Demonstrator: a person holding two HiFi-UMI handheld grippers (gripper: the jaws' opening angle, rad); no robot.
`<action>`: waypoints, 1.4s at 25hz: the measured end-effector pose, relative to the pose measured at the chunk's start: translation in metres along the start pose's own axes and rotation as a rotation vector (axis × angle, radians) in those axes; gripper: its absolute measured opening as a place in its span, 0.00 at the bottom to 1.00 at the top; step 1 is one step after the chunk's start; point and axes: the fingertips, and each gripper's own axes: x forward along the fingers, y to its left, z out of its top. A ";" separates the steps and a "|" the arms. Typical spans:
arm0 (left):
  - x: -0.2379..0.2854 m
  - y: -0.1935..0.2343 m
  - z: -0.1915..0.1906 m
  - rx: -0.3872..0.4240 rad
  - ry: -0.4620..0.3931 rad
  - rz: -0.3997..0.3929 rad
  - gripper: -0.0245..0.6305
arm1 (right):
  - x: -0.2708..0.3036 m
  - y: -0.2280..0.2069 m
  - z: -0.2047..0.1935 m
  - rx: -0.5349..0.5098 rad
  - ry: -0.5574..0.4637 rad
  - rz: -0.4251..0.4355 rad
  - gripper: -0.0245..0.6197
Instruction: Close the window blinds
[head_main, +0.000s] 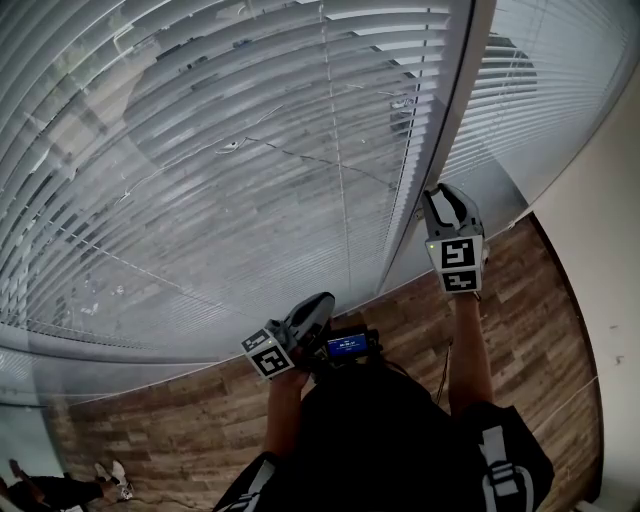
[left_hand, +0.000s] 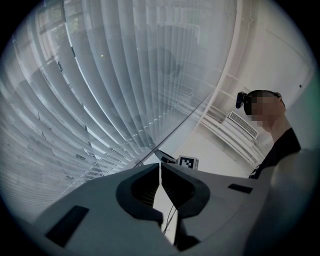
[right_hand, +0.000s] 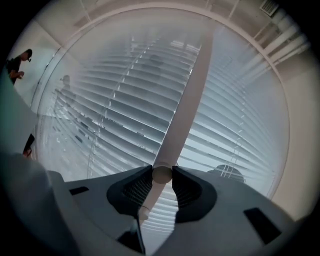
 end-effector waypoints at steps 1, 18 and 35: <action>0.000 0.001 0.000 0.000 0.001 0.001 0.06 | 0.000 -0.001 -0.001 0.038 -0.002 0.012 0.24; 0.001 0.001 -0.001 -0.002 0.002 -0.003 0.06 | 0.005 -0.006 0.002 1.163 -0.187 0.507 0.24; -0.001 0.003 0.000 -0.004 0.002 0.011 0.06 | 0.001 0.003 -0.001 -0.189 0.008 -0.030 0.27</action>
